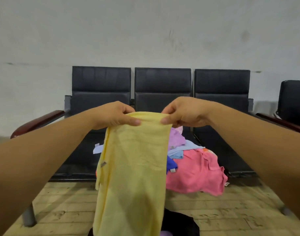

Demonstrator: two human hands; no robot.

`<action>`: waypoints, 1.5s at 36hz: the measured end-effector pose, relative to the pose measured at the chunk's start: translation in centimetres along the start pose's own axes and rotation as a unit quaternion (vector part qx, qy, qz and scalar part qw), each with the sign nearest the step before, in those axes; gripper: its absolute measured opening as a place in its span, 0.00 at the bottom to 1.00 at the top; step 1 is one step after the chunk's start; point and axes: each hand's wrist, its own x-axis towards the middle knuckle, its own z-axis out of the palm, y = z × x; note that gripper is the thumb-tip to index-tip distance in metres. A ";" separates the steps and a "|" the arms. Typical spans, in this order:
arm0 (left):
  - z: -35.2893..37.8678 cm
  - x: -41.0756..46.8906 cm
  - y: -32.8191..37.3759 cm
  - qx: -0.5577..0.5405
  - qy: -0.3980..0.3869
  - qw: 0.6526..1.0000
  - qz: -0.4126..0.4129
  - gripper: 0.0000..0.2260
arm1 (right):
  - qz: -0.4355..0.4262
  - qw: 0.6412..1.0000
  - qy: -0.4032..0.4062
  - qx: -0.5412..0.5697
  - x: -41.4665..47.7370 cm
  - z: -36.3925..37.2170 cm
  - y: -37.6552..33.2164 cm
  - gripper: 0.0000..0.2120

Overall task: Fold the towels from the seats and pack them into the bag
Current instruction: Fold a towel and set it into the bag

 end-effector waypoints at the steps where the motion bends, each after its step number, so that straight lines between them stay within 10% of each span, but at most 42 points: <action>1: -0.1 -0.2 0.0 0.003 -0.002 1.000 -0.001 0.10 | 0.006 0.997 0.018 -0.075 0.0 0.1 0.0 0.05; 7: -0.4 0.2 -1.3 0.098 0.000 0.995 -0.035 0.08 | -0.033 0.968 0.243 0.042 0.1 0.0 -0.6 0.06; 20: -2.8 -0.7 -5.6 0.172 0.075 0.974 -0.128 0.09 | 0.052 0.911 0.392 0.118 0.4 -3.1 2.9 0.06; 27: -3.7 -1.1 -6.2 0.041 0.110 0.986 -0.120 0.05 | 0.126 0.878 0.443 0.129 0.1 -3.8 5.1 0.03; 39: -1.8 -1.6 -3.5 -0.357 0.014 0.934 -0.028 0.12 | 0.090 0.894 0.328 0.291 0.2 -1.8 5.2 0.05; 44: -0.3 -0.7 -1.6 -0.303 -0.040 0.952 0.011 0.14 | 0.044 0.924 0.250 0.287 0.8 -0.1 3.7 0.07; 54: 2.5 1.2 0.8 -0.052 0.100 0.989 0.098 0.05 | -0.061 0.961 0.253 0.095 1.3 3.7 1.7 0.07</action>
